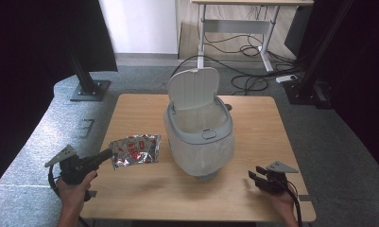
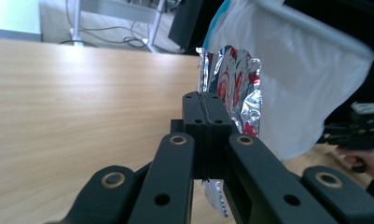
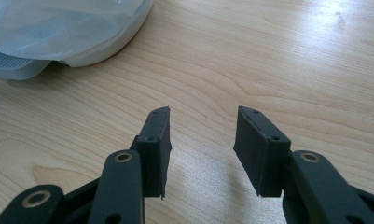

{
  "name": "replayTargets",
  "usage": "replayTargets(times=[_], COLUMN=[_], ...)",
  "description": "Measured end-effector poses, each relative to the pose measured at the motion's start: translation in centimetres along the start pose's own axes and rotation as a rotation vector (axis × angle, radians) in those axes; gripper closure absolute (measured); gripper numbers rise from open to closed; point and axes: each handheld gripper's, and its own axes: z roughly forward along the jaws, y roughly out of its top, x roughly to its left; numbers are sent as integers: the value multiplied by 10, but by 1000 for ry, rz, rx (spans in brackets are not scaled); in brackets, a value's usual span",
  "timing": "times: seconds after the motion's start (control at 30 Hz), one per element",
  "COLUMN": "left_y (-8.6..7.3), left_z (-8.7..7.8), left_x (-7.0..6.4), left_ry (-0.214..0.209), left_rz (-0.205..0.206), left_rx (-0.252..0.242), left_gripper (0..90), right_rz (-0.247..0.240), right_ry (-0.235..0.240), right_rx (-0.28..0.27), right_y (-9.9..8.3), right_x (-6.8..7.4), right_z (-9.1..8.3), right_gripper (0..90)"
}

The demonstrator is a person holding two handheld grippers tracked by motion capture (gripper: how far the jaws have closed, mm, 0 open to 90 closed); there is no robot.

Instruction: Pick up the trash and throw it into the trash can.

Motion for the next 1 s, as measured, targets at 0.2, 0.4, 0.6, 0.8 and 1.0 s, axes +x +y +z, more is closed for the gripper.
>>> replayTargets(times=[0.2, 0.4, 0.6, 0.8, 1.0], left_y=[15, 29, 40, 47, 59], left_z=[-5, -12, -15, -12, -9], left_x=[-1, -6, -10, -11, -18], left_ry=[-17, -25, -27, -29, -35], left_rz=[-2, 15, 33, 37, 61], left_rx=[-23, -43, -58, -60, -58], left_gripper=[900, 900, 900, 900, 900], right_rz=[-1, 2, 0, 7, 7], right_ry=[-1, 0, 0, -1, -2], right_rx=[1, 10, 11, 10, 17], right_y=[0, -1, -1, -1, -2], right_x=[0, 0, 1, -1, -1], right_z=[0, 2, 3, 3, 4], right_gripper=[547, 547, 546, 546, 546])
